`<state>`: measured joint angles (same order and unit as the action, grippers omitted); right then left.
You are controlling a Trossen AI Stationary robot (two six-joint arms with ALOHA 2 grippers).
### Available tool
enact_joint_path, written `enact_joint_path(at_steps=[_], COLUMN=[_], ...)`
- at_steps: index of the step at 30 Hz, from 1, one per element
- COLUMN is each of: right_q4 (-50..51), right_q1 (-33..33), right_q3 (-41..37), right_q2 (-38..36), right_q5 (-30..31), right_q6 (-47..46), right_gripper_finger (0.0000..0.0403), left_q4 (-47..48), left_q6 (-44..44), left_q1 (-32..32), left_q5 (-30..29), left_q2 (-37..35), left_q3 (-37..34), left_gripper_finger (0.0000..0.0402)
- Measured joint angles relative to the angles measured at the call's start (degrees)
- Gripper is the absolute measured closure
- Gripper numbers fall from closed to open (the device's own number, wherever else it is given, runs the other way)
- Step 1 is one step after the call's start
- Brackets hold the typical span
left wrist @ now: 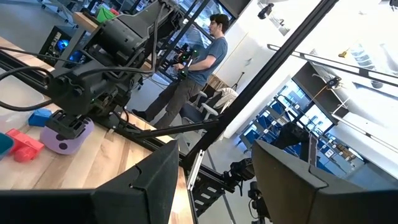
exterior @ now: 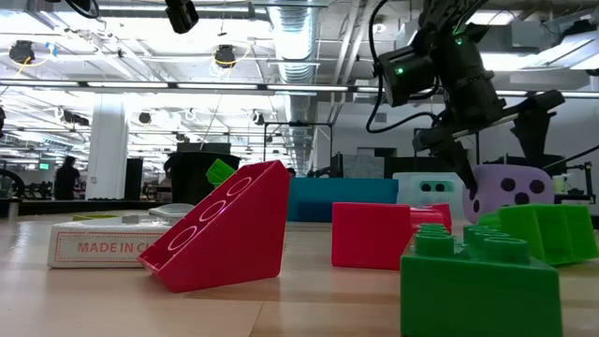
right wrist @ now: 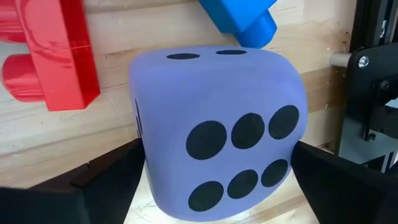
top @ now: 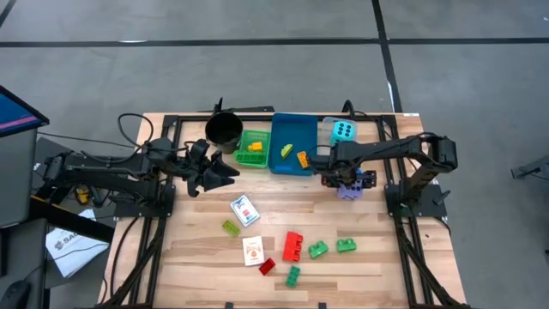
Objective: Pick & Place Toys
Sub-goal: Put the purple dice into the white transparent bin
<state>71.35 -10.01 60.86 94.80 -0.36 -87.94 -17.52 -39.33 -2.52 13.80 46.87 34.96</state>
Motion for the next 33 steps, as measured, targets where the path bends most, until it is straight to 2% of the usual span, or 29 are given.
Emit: enact_joint_path(at_steps=[7,12,18,22,27,33], right_q4=[-0.3,-2.4,-2.6,-2.8,-2.4,-0.7], right_q1=[-1.5,-1.6,-1.6,-2.0,-2.0,-1.9], right_q3=[-1.1,-3.8,-3.7,-3.7,-3.3,-1.2], right_q2=[0.0,-0.5,-0.4,-0.4,-0.4,0.1], right_q5=[0.6,-1.5,-0.3,-0.3,0.0,0.9], right_q6=[2.3,3.0,2.8,2.7,2.7,2.8], right_gripper_finger=[0.0021,0.0022,0.0024,0.0047,0.0104,0.011], left_q4=[0.0,0.0,0.0,0.0,0.0,0.0], left_q6=[-0.1,-0.1,-0.1,-0.1,-0.1,-0.2], left_q1=[0.0,0.0,0.0,0.0,0.0,0.0], left_q5=[0.0,0.0,0.0,0.0,0.0,0.0], left_q2=[0.0,0.0,0.0,0.0,0.0,0.0], left_q3=[0.0,0.0,0.0,0.0,0.0,0.0], left_gripper_finger=[0.0204,0.0204,0.0204,0.0204,0.0204,0.0204])
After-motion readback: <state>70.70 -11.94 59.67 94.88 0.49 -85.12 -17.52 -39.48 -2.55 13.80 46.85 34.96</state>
